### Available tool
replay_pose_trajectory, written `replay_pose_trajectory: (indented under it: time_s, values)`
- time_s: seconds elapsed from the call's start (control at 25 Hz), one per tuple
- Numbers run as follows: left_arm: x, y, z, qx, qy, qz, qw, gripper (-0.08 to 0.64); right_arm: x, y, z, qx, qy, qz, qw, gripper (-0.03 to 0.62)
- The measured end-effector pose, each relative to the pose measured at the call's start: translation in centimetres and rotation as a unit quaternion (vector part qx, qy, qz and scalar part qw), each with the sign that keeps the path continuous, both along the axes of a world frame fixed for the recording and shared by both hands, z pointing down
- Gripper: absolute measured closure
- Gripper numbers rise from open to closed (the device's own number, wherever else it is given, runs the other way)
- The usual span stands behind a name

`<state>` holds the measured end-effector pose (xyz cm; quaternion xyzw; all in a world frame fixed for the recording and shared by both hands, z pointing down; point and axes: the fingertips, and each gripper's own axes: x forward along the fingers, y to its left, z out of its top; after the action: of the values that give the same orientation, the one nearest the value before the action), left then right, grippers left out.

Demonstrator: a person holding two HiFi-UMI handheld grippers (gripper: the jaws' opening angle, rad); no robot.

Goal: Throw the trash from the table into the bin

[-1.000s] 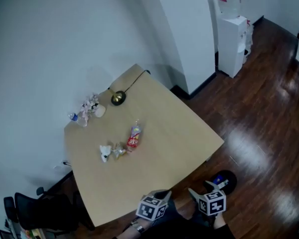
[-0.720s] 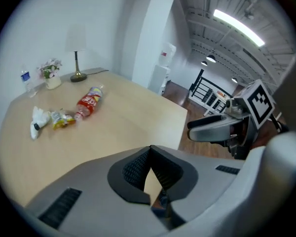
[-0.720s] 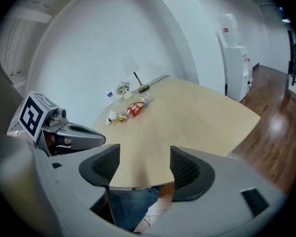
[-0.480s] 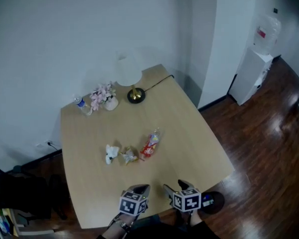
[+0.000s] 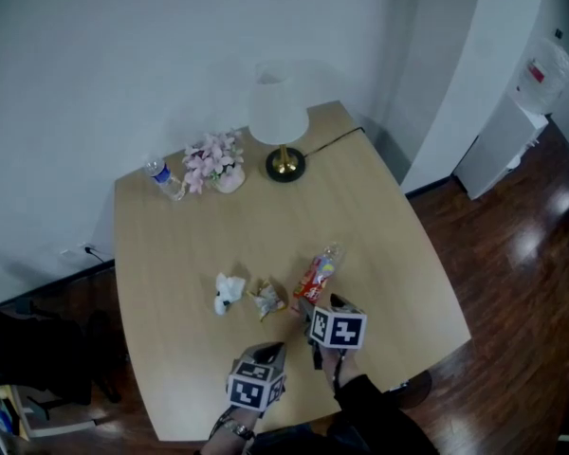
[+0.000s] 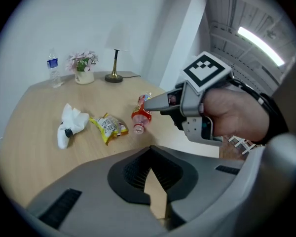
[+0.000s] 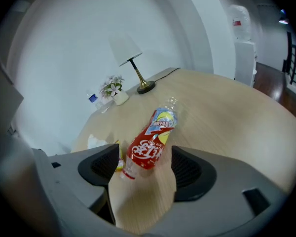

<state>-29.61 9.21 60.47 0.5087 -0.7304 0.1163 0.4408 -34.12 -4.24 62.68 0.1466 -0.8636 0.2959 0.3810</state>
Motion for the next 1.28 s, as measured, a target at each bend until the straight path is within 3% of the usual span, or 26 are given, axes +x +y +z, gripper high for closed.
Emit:
replay_pose_trajectory:
  time_s: [0.28, 0.68, 1.0, 1.16, 1.28]
  values:
    - [-0.2, 1.2, 1.6, -0.004, 0.025, -0.018, 0.9995, 0.555, -3.6, -1.1, 1.8, -0.003, 0.024, 0.023, 0.999, 0.199]
    - [0.7, 1.5, 2.7, -0.009, 0.038, -0.015, 0.9991, 0.554, -3.3, -1.2, 4.9, -0.016, 0.055, 0.02, 0.998, 0.208]
    - [1.6, 1.1, 2.3, -0.013, 0.03, 0.004, 0.9995, 0.554, -0.9, -0.5, 3.9, -0.038, 0.032, -0.026, 0.998, 0.244]
    - [3.3, 0.2, 2.1, -0.014, 0.025, 0.019, 0.9994, 0.554, 2.2, -0.5, 2.4, -0.044, 0.006, -0.044, 0.998, 0.247]
    - [4.7, -1.5, 1.6, -0.011, 0.018, 0.053, 0.9984, 0.554, 5.1, -1.1, 0.7, -0.041, -0.016, -0.043, 0.998, 0.247]
